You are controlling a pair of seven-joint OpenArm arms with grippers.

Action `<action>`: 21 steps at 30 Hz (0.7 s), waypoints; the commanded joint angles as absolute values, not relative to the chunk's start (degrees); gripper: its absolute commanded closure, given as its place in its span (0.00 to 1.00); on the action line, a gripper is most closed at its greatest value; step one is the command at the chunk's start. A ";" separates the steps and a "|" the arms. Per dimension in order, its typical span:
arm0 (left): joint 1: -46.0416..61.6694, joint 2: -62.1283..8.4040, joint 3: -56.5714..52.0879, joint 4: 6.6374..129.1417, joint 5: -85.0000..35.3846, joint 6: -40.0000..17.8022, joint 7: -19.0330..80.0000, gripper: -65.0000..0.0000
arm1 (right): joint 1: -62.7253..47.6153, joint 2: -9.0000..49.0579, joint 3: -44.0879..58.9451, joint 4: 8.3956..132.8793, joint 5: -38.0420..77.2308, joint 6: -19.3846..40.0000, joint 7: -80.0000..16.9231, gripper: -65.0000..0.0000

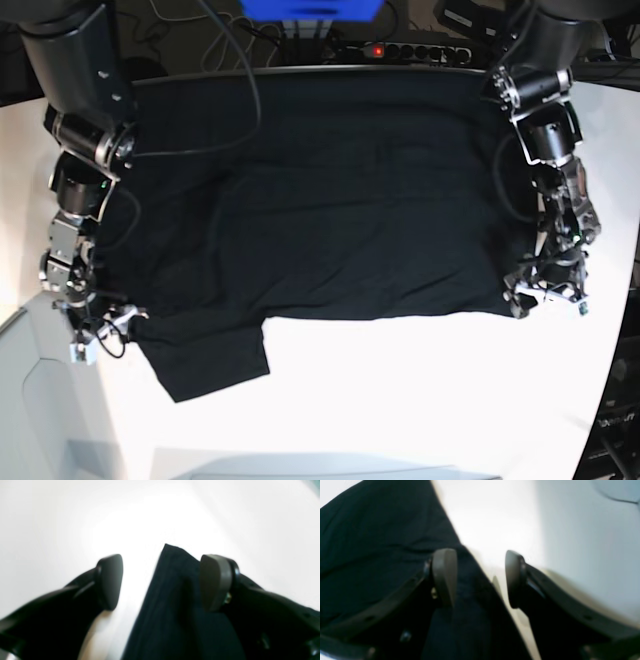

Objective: Fold the T-shirt properly
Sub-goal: 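Reach both grippers to the shirt's hem corners and grasp them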

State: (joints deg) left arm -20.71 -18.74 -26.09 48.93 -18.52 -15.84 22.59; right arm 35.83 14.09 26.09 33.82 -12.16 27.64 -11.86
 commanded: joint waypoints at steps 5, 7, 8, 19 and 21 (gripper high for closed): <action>-23.34 -20.62 -23.08 46.20 -18.95 -15.96 19.30 0.29 | 36.44 14.64 26.07 33.45 -11.56 27.21 -10.15 0.52; -23.43 -20.97 -21.67 44.97 -18.95 -15.96 19.30 0.29 | 35.65 14.64 26.07 33.45 -11.56 27.21 -10.15 0.52; -23.87 -20.97 -21.32 44.70 -18.95 -15.96 19.30 0.29 | 35.47 14.64 26.07 33.45 -11.56 27.21 -10.07 0.52; -27.38 -20.97 -20.97 38.46 -18.95 -15.96 19.30 0.29 | 33.80 14.55 26.07 33.27 -11.56 27.21 -10.07 0.62; -28.00 -20.97 -20.97 36.44 -18.95 -15.96 19.21 0.29 | 33.80 14.55 26.07 32.48 -11.56 27.21 -10.07 0.71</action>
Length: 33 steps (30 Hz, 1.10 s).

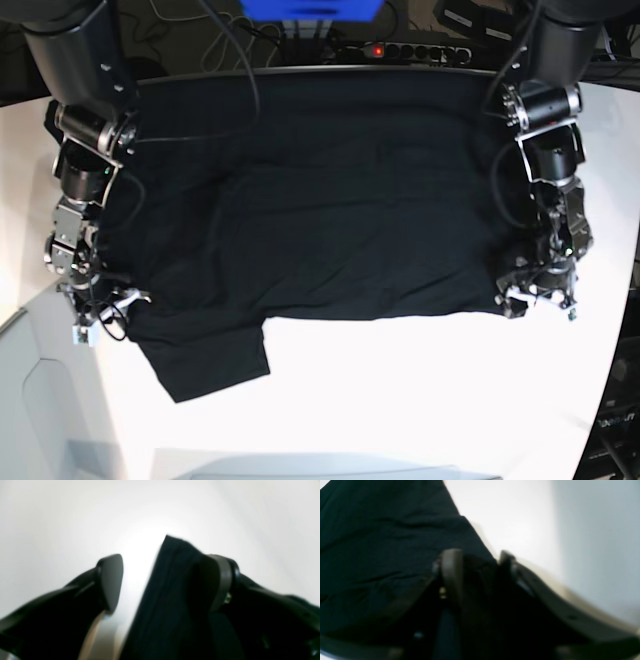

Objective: Fold the T-shirt properly
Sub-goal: 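Reach both grippers to the shirt's hem corners and grasp them, then lift the hem with both grippers and fold it over toward the collar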

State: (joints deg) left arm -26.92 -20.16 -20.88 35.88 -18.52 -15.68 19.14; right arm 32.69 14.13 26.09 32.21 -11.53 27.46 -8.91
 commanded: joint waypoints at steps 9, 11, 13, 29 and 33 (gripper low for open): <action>-29.23 -20.97 -16.75 35.30 -18.95 -15.96 19.21 0.30 | 33.80 14.64 26.07 31.08 -11.65 27.21 -10.15 1.00; -29.32 -21.05 -13.41 35.30 -18.95 -15.96 19.21 0.30 | 33.80 14.64 26.07 31.08 -11.65 27.21 -10.15 1.00; -29.41 -21.05 -12.26 35.30 -18.95 -15.96 19.21 0.31 | 33.80 14.64 26.07 31.08 -11.65 27.21 -10.15 1.00; -29.85 -21.05 -12.97 35.30 -18.95 -15.87 19.21 1.00 | 33.89 14.81 25.98 31.08 -11.65 27.21 -10.15 1.00; -29.85 -21.05 -12.97 35.56 -18.95 -15.87 19.56 0.99 | 33.98 14.81 25.98 31.16 -11.65 27.21 -10.15 1.00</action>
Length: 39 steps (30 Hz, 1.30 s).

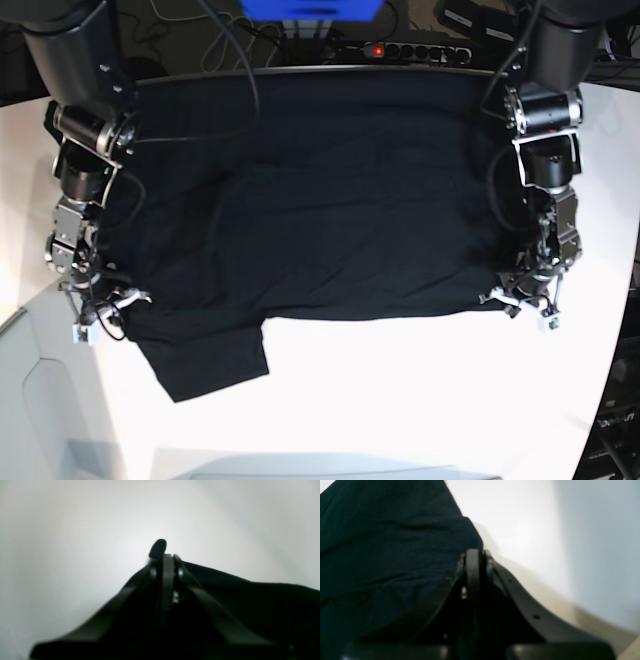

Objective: Fold the T-shirt properly
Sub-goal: 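Lift the hem with both grippers and fold it over toward the collar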

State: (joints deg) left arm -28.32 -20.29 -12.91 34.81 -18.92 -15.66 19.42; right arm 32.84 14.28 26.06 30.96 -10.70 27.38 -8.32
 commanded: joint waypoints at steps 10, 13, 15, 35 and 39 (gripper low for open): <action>-26.68 -20.62 -17.80 46.99 -19.30 -15.87 27.74 1.00 | 31.34 13.32 26.15 44.18 -11.30 27.47 -10.51 1.00; -23.96 -19.82 -22.29 53.93 -19.03 -15.87 31.60 1.00 | 29.93 13.23 26.24 47.16 -11.21 27.56 -10.59 1.00; -22.11 -18.86 -24.31 57.80 -19.03 -15.87 33.80 1.00 | 28.53 12.62 26.24 49.80 -10.24 27.56 -10.59 1.00; 0.75 -8.22 -40.57 93.93 -19.56 -16.40 46.11 1.00 | 1.54 11.21 26.59 84.44 -0.40 31.69 -12.70 1.00; 3.74 -7.52 -41.27 92.97 -19.56 -16.48 45.76 1.00 | -2.51 11.12 26.59 85.32 -0.40 31.69 -12.62 1.00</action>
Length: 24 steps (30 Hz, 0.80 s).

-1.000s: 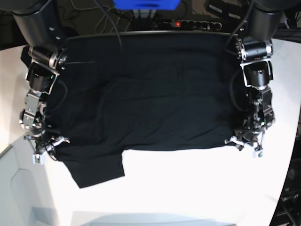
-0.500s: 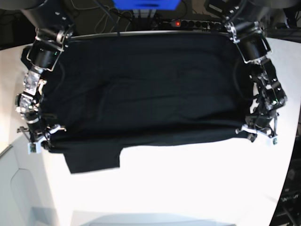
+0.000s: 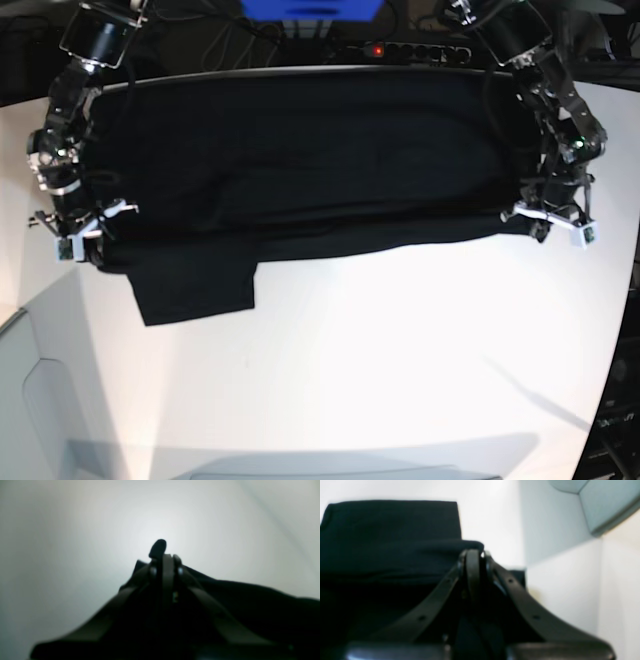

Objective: Fold the T-shirt properly
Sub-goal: 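Lift the hem with both grippers and fold it over toward the collar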

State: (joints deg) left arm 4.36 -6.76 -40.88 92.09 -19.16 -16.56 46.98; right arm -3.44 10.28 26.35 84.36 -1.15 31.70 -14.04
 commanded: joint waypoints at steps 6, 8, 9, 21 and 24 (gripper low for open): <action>5.67 -7.43 -42.86 91.91 -19.56 -16.57 45.76 1.00 | -6.46 11.12 26.68 85.49 -0.40 31.69 -12.44 1.00; 5.93 -7.43 -43.12 91.56 -19.56 -16.66 45.76 1.00 | -7.16 11.12 26.68 85.32 -0.40 31.69 -12.35 1.00; 5.93 -7.43 -43.12 91.47 -19.56 -16.66 45.76 1.00 | -7.25 11.12 26.59 85.32 -0.40 31.69 -12.44 1.00; 9.01 -6.46 -44.26 96.48 -21.14 -16.66 46.29 1.00 | -8.04 11.03 31.08 89.10 3.12 36.62 -12.79 1.00; 9.71 -6.64 -45.85 99.30 -25.71 -16.66 46.46 1.00 | -8.13 11.03 32.57 91.03 4.35 38.20 -12.88 1.00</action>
State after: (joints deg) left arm 9.98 -5.74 -45.60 98.19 -25.56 -16.75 47.62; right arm -8.62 10.26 32.14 89.91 3.46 37.54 -14.37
